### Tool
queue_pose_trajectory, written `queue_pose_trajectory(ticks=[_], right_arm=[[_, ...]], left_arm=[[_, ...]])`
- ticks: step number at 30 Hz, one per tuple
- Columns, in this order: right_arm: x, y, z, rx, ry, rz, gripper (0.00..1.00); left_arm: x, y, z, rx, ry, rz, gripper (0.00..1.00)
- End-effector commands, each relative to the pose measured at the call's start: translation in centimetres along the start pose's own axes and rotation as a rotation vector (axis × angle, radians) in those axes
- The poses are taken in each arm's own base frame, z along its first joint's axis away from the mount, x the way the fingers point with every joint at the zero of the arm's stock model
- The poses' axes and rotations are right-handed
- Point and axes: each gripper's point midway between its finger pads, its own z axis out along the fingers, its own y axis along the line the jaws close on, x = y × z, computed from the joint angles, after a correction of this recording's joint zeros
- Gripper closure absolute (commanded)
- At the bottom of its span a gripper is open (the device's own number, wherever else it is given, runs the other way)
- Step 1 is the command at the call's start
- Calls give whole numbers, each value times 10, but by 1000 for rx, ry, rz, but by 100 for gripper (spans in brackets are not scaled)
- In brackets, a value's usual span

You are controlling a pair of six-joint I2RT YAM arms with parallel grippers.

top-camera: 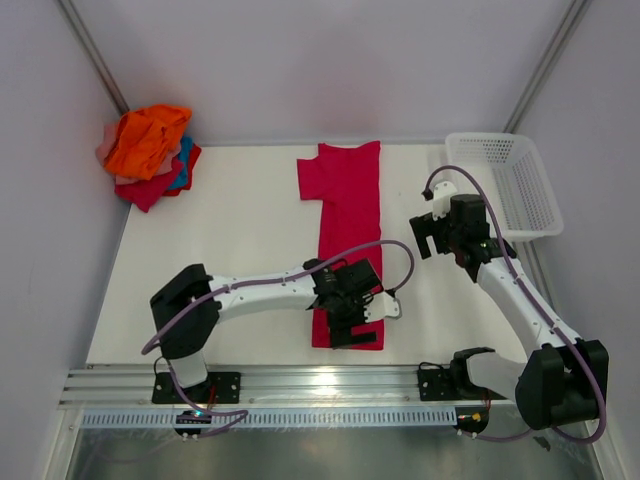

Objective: Fold and stack the t-shirts
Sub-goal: Grab the bottom of the folded rectangular tshirt with left arm

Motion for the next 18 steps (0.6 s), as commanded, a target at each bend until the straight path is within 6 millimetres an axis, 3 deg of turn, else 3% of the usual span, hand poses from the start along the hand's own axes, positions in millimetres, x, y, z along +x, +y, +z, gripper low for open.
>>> queue_pose_trajectory(ticks=[1, 6, 18], right_arm=[[-10, -4, 0, 22, -49, -8, 0], [-5, -1, 5, 13, -29, -5, 1], [-1, 0, 10, 9, -2, 5, 1]], left_arm=[[-11, 6, 16, -8, -33, -6, 3], [-2, 5, 35, 12, 8, -37, 4], [2, 10, 43, -14, 25, -57, 5]])
